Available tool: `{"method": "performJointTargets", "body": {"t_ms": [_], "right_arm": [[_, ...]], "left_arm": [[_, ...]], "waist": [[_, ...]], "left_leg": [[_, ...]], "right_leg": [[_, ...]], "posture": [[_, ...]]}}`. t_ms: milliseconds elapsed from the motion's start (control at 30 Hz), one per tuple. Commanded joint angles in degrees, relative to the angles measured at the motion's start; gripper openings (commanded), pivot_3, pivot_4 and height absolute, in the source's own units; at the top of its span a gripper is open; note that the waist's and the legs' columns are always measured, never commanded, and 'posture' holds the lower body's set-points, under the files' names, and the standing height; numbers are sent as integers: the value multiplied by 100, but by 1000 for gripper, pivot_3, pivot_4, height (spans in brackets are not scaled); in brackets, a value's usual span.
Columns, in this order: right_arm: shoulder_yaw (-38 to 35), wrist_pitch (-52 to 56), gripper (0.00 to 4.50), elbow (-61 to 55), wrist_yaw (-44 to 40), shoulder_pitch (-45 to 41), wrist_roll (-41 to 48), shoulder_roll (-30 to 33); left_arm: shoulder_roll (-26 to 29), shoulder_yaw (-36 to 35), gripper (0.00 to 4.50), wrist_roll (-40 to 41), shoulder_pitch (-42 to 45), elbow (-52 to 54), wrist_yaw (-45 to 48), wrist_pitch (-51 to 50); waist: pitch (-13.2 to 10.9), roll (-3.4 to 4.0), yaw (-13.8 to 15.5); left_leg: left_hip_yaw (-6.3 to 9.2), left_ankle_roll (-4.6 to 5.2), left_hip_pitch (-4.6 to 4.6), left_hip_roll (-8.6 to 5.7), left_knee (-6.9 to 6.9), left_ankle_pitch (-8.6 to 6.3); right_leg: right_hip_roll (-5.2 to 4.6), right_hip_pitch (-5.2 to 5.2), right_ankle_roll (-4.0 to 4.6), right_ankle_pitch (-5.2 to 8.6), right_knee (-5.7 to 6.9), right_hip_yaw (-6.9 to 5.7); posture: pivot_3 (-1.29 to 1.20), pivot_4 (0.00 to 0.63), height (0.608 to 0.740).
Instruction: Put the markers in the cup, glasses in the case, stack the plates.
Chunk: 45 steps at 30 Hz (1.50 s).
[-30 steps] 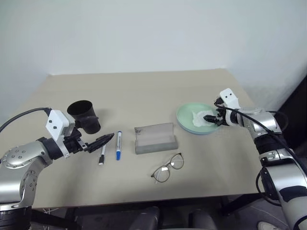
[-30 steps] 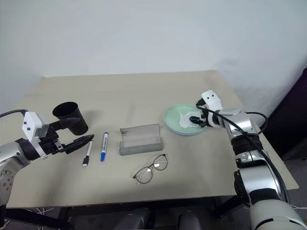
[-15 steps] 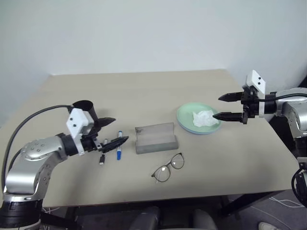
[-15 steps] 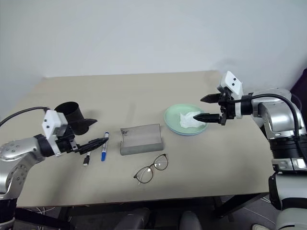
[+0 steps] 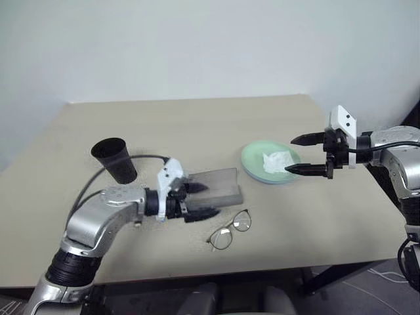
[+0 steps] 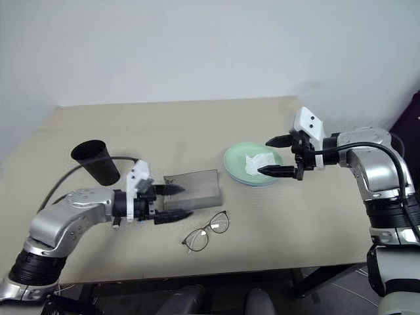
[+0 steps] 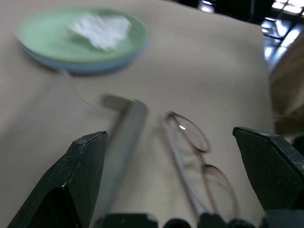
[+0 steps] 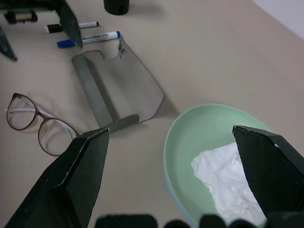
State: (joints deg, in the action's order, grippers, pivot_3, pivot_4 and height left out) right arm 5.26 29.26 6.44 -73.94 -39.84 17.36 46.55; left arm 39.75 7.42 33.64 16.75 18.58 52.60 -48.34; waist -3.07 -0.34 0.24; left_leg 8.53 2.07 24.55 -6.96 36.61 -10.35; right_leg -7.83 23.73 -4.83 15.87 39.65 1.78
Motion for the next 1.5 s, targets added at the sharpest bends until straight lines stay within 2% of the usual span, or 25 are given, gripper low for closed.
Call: {"method": "performJointTargets", "body": {"t_ms": [33, 400, 833, 1000, 1033, 1267, 1500], "right_arm": [[-193, 76, 4475, -250, 38, -48, 143, 68], [-213, 219, 4475, -469, 92, 130, 223, 155], [-218, 255, 4475, -569, 247, 242, 217, 137], [-212, 255, 4500, -616, 303, 282, 226, 129], [-210, 254, 4500, -620, 314, 286, 225, 127], [-238, 300, 4500, -746, 374, 345, 266, 131], [-232, 303, 4500, -791, 433, 362, 297, 134]], "left_arm": [[-151, 167, 4500, 41, 159, 86, -150, -281], [-351, 904, 4500, -52, 361, -27, -12, -607], [-644, 1253, 4500, -318, 597, -418, 143, -427], [-693, 1318, 2884, -374, 613, -457, 227, -441], [-704, 1333, 2416, -381, 616, -462, 231, -439], [-765, 1451, 18, -459, 610, -445, 226, -382], [-776, 1512, 18, -574, 629, -461, 271, -286]], "waist": [[0, 0, 3], [-1, -3, 6], [-2, -5, 4], [-2, -5, 5], [-2, -5, 4], [-2, -5, 4], [-2, -5, 4]], "left_leg": [[0, 0, 0, -1, 2, 0], [4, 2, 0, -2, 16, -2], [4, 4, 0, -3, 18, -3], [4, 5, 0, -3, 20, -3], [5, 5, 0, -3, 20, -3], [5, 5, 0, -3, 20, -3], [5, 5, 0, -3, 21, -3]], "right_leg": [[-1, -1, 0, 0, 0, 0], [-5, -15, -1, 1, -2, -8], [-6, -17, -3, 0, -5, -8], [-7, -19, -3, 1, -5, -8], [-7, -19, -3, 1, -5, -9], [-7, -19, -4, 0, -5, -8], [-7, -20, -4, 0, -5, -9]], "posture": [[0, 0, 683], [0, 0, 683], [0, 0, 683], [0, 0, 683], [0, 0, 683], [0, 0, 683], [0, 0, 683]]}}
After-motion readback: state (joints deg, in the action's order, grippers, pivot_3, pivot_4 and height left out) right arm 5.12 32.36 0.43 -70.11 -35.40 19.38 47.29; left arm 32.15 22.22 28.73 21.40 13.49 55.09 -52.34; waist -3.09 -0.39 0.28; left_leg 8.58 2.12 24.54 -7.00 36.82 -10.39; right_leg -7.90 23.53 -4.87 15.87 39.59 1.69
